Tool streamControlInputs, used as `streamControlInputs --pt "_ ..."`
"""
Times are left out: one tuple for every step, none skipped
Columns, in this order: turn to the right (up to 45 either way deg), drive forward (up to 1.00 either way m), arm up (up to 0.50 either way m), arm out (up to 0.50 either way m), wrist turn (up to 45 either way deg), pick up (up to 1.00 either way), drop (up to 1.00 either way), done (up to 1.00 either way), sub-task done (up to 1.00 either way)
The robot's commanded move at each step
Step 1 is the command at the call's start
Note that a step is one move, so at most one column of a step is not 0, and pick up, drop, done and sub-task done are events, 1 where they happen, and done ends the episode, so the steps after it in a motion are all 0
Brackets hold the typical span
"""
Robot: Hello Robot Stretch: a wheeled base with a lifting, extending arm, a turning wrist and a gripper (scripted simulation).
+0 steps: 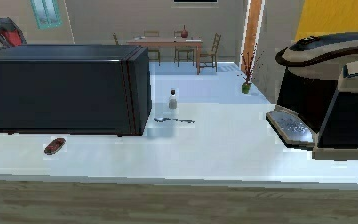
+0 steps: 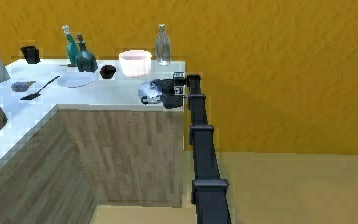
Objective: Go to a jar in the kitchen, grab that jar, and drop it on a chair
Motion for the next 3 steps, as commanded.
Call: streamControlInputs --pt "0.0 0.00 0.10 0.00 0.0 0.00 0.00 0.00 0.00" --pt "0.0 0.00 0.04 0.00 0.0 0.00 0.00 0.00 0.00" --pt "0.0 0.00 0.00 0.00 -45.0 0.00 0.00 0.00 0.00"
